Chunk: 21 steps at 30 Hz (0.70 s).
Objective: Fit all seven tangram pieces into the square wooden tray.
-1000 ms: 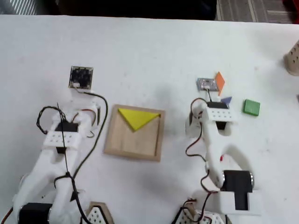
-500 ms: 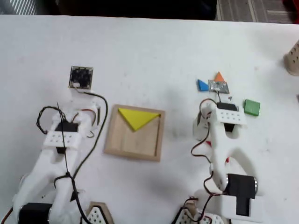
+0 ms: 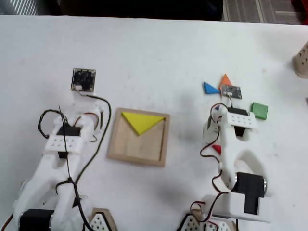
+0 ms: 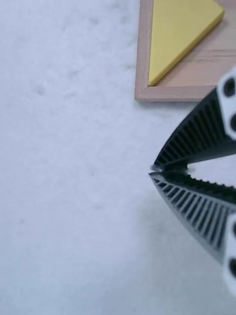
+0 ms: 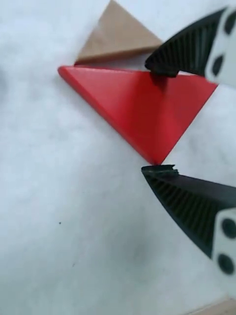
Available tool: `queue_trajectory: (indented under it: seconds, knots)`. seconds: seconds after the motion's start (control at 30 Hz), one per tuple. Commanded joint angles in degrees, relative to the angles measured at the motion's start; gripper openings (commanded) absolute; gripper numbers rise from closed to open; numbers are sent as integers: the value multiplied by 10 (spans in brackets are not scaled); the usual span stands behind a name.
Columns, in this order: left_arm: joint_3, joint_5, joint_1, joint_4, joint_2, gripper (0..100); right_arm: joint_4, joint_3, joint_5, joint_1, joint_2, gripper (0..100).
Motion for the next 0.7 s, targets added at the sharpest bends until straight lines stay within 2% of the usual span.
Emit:
queue_trajectory:
  seconds: [0.0,0.27,0.5,0.67]
  knots:
    - [-4,-4,7,-11,-17,20,-5,-18,-5,-5,7,286]
    - [-4,-4,7,-11,-17,20,22,-39,-2,-29,32,286]
    - [-4,-4,7,-10,-17,20,50,-96,-1,1,87,283]
    - [-4,-4,7,-10,-17,20,62,-109,-1,20,102,229]
